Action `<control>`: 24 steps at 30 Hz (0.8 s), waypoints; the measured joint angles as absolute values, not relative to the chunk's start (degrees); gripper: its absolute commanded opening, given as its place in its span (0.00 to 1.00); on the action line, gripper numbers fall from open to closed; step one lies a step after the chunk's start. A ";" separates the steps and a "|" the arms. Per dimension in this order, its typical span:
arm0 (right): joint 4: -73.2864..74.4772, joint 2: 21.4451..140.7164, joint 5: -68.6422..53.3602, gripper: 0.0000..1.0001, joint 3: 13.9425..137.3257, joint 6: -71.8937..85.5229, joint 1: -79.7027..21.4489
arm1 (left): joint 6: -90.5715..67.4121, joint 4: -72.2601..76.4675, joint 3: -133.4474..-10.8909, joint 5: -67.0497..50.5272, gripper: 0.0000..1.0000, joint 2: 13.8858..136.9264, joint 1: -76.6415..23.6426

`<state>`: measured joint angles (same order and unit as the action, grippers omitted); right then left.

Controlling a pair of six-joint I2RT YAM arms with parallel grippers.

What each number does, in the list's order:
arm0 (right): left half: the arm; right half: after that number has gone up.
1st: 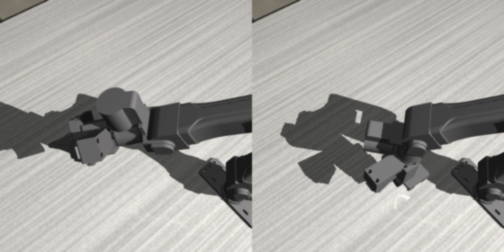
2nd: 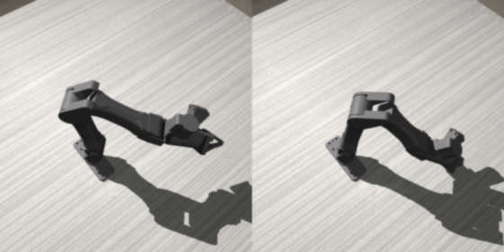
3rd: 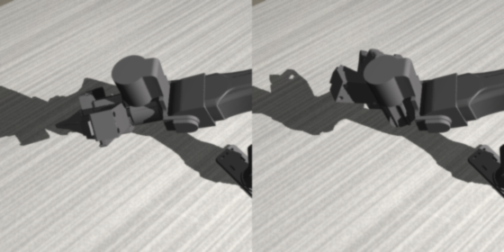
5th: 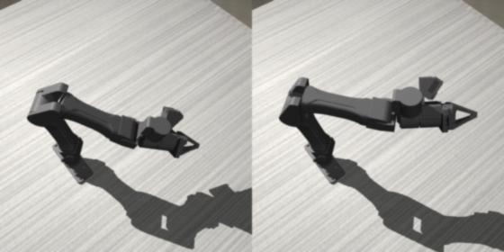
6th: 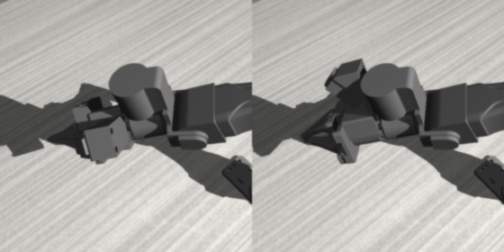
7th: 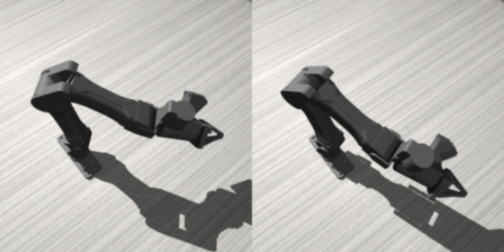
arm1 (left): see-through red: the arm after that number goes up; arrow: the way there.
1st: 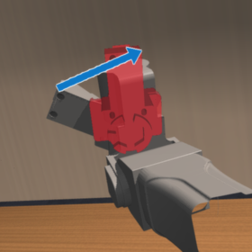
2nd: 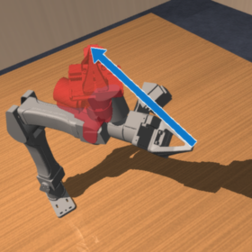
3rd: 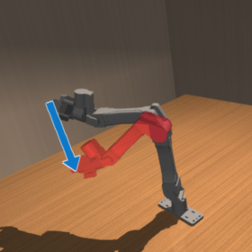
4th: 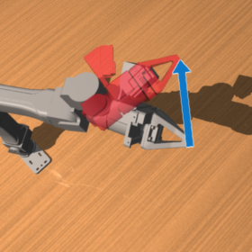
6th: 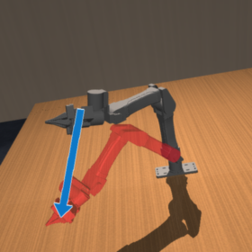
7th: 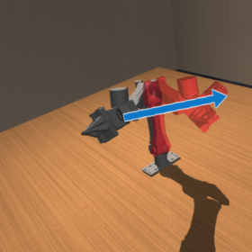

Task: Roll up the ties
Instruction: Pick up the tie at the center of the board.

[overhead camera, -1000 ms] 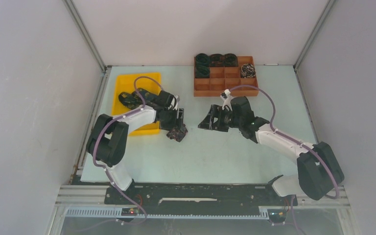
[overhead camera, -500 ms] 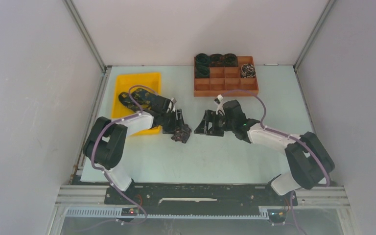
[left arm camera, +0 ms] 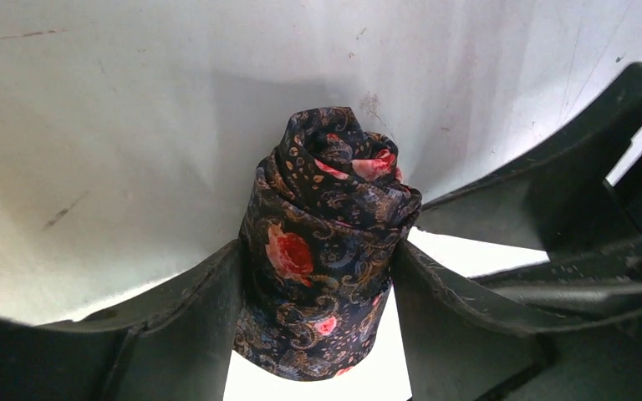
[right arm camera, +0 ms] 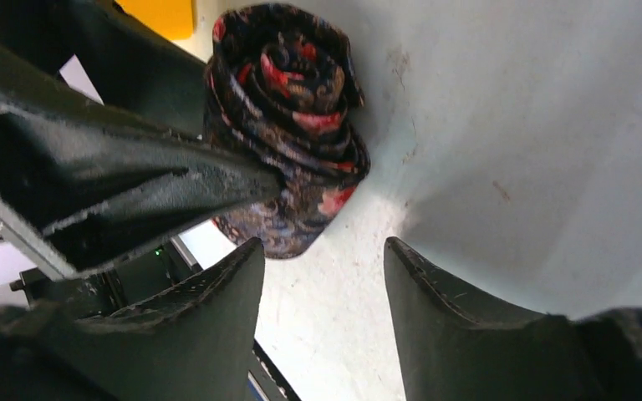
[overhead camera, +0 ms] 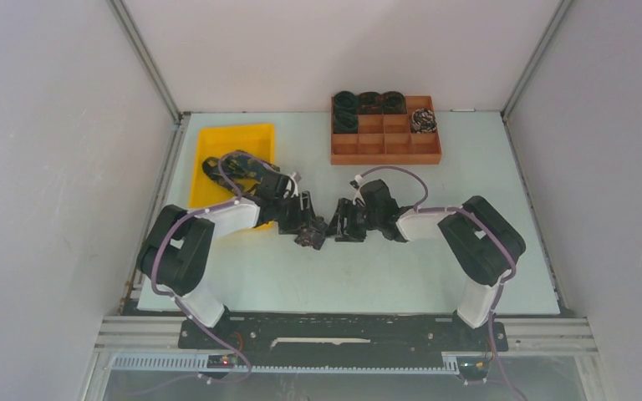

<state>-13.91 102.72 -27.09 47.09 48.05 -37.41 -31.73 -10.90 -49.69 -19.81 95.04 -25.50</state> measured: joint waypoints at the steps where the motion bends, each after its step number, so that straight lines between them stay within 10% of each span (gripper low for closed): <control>1: -14.59 103.66 -27.27 0.52 47.57 48.29 -37.43 | -31.94 -10.50 -49.28 -20.08 0.63 94.83 -25.50; 13: -18.17 109.19 -29.50 0.35 50.28 49.65 -37.71 | -36.05 -3.70 -44.51 -23.59 0.38 93.97 -25.19; 24: -16.97 108.68 -30.24 0.51 50.59 48.88 -37.69 | -38.48 -0.91 -41.41 -24.99 0.18 91.81 -25.12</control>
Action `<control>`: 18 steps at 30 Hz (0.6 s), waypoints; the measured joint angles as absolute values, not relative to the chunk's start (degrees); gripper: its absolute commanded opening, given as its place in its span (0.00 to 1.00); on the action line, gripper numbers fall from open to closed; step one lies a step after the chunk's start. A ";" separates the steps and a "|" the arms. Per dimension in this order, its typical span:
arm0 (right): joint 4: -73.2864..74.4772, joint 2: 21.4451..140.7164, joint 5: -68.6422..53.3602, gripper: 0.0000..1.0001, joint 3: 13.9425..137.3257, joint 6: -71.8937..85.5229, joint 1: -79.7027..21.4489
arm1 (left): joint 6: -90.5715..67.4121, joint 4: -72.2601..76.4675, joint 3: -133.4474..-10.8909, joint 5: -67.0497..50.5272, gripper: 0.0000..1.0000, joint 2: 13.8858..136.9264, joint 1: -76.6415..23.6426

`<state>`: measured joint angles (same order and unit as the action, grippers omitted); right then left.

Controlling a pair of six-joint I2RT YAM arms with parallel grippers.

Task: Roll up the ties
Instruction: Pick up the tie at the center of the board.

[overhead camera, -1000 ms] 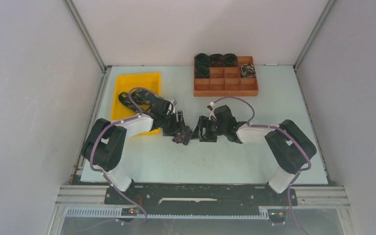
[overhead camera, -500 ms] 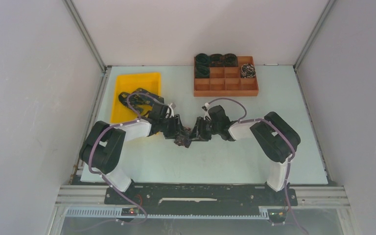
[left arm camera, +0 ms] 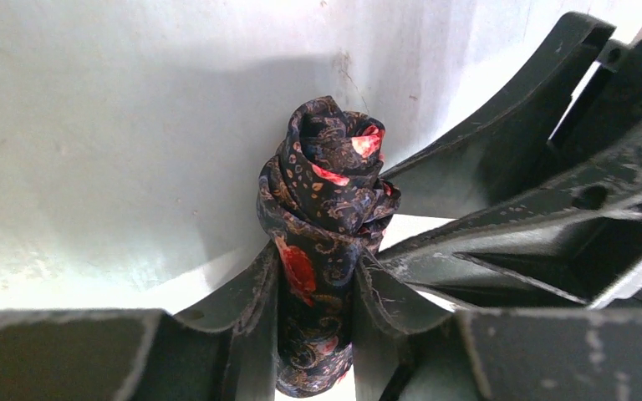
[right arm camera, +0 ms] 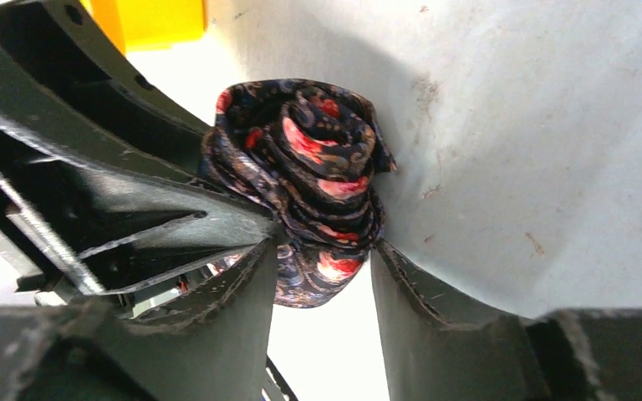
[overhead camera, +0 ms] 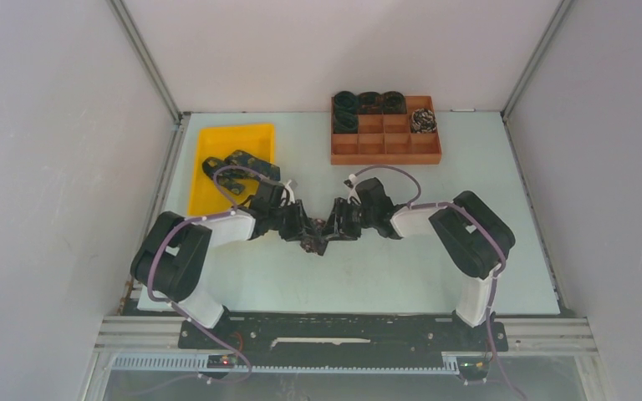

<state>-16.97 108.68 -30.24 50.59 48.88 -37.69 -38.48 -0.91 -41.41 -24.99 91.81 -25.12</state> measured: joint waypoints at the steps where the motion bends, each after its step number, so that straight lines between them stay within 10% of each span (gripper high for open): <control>1: -16.64 108.27 -30.22 0.53 50.59 48.71 -37.67 | -38.61 -0.91 -41.23 -25.45 0.18 91.72 -25.15; 18: -8.64 88.33 -31.75 0.69 49.58 39.83 -30.13 | -39.03 -0.36 -42.19 -28.18 0.13 88.71 -25.65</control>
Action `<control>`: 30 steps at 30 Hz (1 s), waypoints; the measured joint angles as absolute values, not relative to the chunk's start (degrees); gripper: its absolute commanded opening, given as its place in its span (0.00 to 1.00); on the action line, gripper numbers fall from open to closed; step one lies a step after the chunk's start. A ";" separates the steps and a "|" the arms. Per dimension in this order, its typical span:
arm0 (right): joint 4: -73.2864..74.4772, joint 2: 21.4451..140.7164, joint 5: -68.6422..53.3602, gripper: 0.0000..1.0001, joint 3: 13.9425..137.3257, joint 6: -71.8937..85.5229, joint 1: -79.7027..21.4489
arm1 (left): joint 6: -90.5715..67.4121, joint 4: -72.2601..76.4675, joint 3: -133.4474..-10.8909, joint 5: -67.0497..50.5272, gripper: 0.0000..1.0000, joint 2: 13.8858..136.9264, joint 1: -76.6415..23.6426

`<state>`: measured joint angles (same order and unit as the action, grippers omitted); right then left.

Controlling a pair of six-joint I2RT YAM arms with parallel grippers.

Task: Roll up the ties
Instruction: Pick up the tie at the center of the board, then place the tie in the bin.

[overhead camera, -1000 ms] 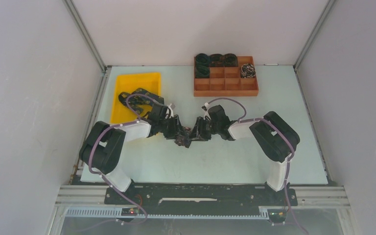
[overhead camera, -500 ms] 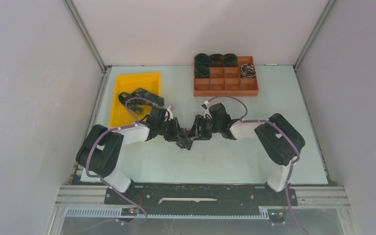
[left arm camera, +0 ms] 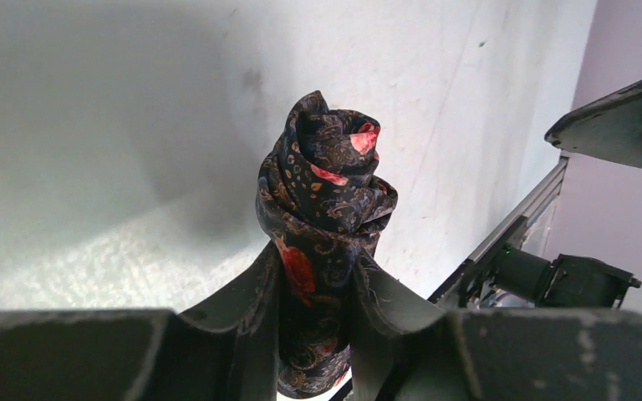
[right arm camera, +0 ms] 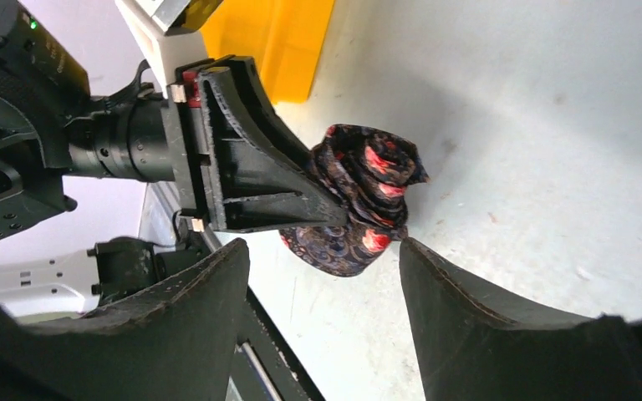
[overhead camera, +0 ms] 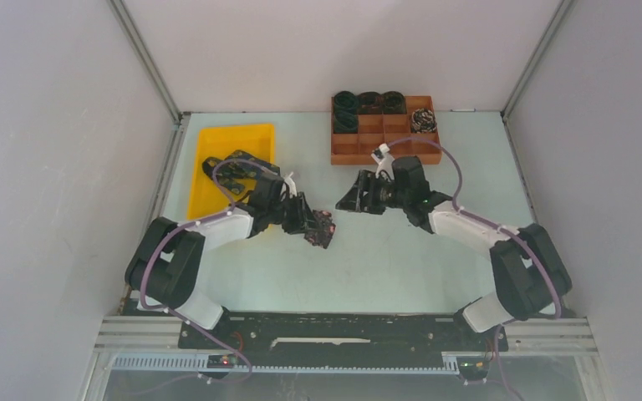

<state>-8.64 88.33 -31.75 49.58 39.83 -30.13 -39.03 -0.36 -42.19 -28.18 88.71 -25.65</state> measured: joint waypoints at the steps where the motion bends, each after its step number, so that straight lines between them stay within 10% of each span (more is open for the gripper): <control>1: -7.73 86.87 -31.09 0.69 49.25 39.18 -29.56 | -39.03 -0.54 -42.81 -28.29 0.13 88.71 -25.65; 30: -12.53 71.31 -13.28 0.69 29.69 32.49 -26.13 | -31.48 -13.21 -105.58 -17.78 0.09 123.37 -25.74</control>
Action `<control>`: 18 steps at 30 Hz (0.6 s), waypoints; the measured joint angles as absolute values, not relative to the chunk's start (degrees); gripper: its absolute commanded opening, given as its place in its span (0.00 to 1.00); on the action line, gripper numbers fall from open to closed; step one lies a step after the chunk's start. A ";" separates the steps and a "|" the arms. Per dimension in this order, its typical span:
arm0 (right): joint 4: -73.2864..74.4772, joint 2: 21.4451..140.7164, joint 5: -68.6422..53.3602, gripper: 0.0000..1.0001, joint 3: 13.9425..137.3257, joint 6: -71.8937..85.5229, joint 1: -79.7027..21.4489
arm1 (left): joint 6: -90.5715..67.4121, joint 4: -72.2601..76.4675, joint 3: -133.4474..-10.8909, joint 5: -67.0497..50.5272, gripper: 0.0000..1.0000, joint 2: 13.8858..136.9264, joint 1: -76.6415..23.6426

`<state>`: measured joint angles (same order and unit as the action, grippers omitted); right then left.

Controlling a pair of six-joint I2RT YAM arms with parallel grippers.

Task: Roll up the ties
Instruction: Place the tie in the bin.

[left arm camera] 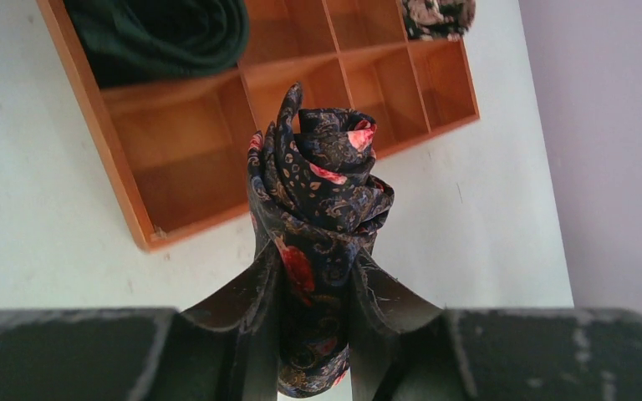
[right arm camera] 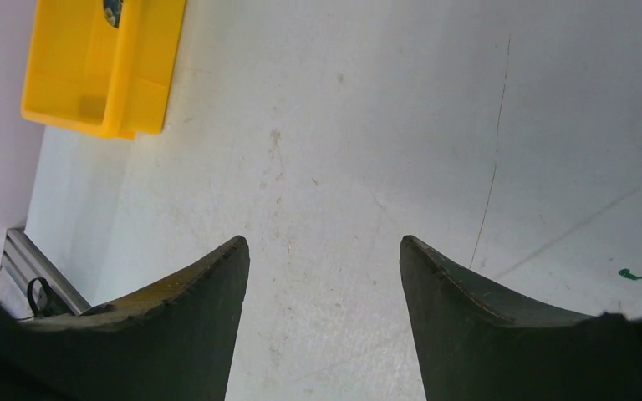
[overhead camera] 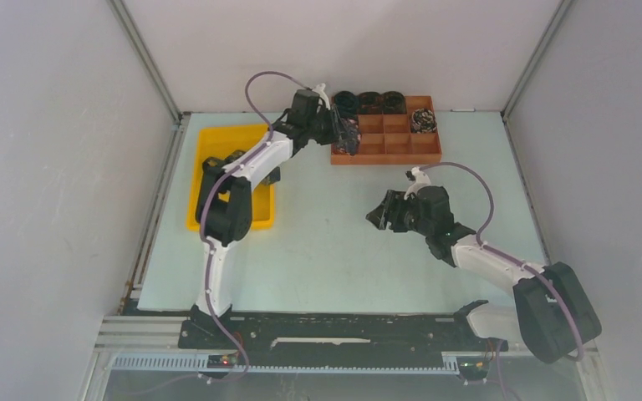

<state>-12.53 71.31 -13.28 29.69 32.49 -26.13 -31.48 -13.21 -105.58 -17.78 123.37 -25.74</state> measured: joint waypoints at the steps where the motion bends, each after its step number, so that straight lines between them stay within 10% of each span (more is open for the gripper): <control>1: -13.28 71.35 -13.85 0.69 29.61 32.51 -25.65 | -31.55 -13.69 -108.16 -17.19 0.09 125.27 -25.74; 18: -17.37 73.82 -19.81 0.69 28.82 32.75 -23.40 | -39.53 -12.88 -119.46 -15.11 0.11 139.31 -24.23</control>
